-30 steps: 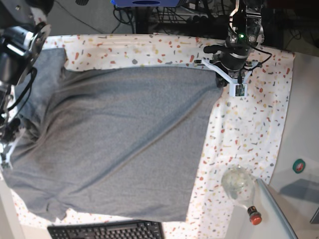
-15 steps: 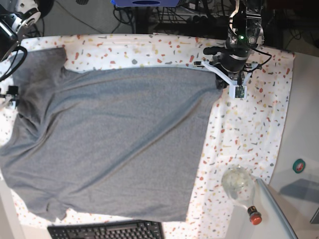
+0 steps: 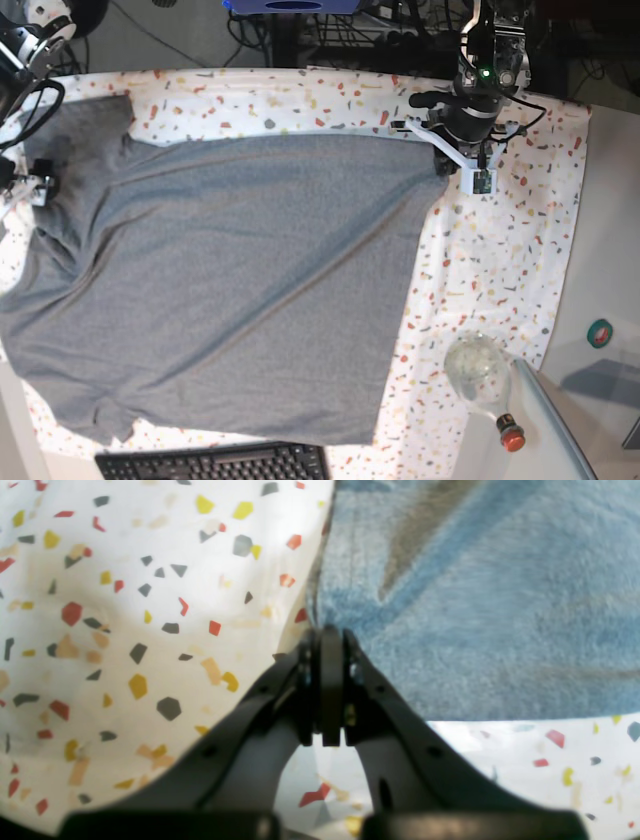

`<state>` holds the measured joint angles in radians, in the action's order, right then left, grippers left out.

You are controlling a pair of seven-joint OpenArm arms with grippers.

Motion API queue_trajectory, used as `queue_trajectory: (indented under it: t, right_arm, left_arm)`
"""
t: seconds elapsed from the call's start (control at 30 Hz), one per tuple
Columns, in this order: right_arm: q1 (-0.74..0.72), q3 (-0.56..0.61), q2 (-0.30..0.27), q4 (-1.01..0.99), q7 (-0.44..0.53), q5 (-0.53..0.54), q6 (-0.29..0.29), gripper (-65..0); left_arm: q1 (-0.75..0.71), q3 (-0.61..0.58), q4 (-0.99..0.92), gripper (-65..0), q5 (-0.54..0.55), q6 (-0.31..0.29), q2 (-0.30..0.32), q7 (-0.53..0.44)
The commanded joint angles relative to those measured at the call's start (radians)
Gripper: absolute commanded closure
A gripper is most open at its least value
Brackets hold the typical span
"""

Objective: Layout the t-shirt on the table in an organized manner, then fold the t-shirt properly
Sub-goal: 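Grasp the shirt edge with the right gripper and pull it outward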

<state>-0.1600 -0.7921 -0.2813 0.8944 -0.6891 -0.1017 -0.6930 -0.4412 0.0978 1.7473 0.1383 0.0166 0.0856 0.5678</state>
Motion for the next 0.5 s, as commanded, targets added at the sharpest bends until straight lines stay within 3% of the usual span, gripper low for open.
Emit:
queue_trajectory:
  t: [0.0, 0.07, 0.23, 0.47]
  right_arm:
    - [0.003, 0.003, 0.0, -0.005, -0.011, 0.001, -0.005, -53.6]
    - [0.02, 0.006, 0.003, -0.002, -0.008, 0.001, -0.005, -52.4]
    - [0.044, 0.076, 0.003, 0.004, -0.007, 0.003, -0.005, -41.3]
    - [0.11, 0.11, 0.066, 0.16, -0.01, 0.003, -0.005, -40.7]
  left_arm:
    - [-0.001, 0.003, 0.016, 0.0, -0.001, 0.001, 0.003, -0.019]
    - [0.0, 0.003, 0.016, 0.0, -0.001, 0.001, 0.003, -0.019]
    - [0.005, 0.003, 0.016, 0.0, -0.001, 0.001, 0.003, -0.019]
    - [0.005, 0.003, 0.015, 0.0, -0.001, 0.001, 0.003, -0.019]
